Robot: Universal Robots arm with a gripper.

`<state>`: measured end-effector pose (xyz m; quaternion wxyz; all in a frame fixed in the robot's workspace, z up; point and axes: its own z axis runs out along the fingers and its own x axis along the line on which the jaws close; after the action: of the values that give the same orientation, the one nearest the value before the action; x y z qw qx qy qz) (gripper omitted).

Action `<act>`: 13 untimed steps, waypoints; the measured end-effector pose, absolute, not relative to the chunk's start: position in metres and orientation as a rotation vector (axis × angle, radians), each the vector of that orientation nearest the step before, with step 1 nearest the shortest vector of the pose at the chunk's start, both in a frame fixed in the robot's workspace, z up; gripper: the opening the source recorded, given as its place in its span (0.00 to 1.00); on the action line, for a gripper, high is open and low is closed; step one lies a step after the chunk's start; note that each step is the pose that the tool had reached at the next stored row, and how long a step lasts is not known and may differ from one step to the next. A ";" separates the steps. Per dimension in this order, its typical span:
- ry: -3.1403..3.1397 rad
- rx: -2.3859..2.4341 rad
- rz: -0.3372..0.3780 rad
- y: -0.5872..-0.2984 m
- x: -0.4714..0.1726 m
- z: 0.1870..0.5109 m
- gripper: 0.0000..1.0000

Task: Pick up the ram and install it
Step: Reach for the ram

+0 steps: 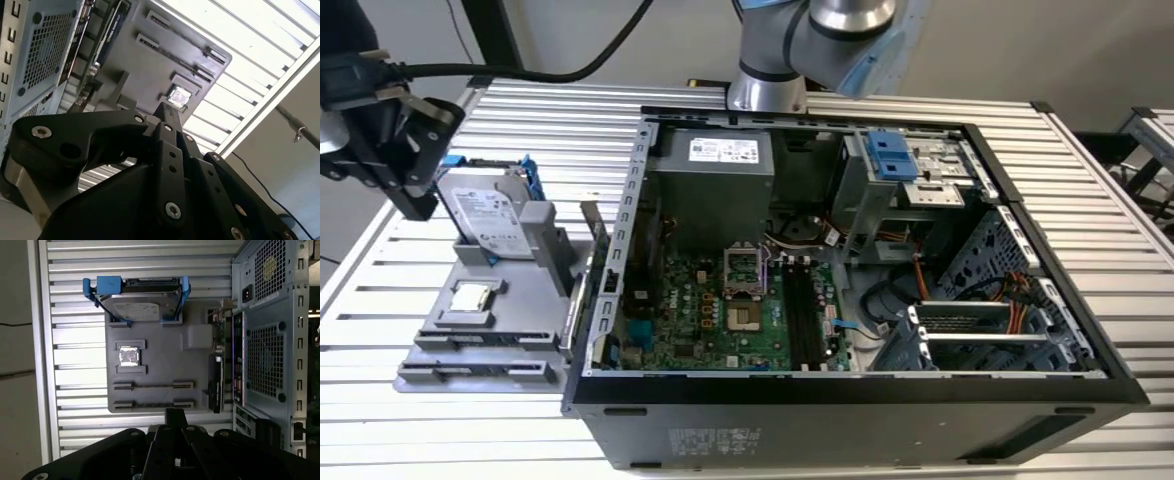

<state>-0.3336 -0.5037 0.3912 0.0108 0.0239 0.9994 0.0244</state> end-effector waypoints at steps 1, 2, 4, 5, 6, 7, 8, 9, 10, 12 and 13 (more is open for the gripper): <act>3.118 0.072 0.076 -0.506 -0.335 0.391 0.00; 3.118 0.071 0.076 -0.507 -0.336 0.391 0.00; 3.118 0.066 0.077 -0.511 -0.337 0.391 0.00; 3.119 0.064 0.077 -0.513 -0.337 0.391 0.00; 3.119 0.061 0.078 -0.514 -0.338 0.391 0.00; 3.119 0.059 0.078 -0.516 -0.339 0.391 0.00; 3.119 0.057 0.079 -0.516 -0.339 0.391 0.00; 3.119 0.057 0.079 -0.516 -0.339 0.391 0.00; 3.119 0.057 0.079 -0.516 -0.339 0.391 0.00; 3.119 0.056 0.079 -0.517 -0.339 0.391 0.00; 3.119 0.056 0.079 -0.517 -0.339 0.391 0.00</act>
<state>-0.3392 -0.5166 0.3909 0.0107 0.0181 0.9995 0.0252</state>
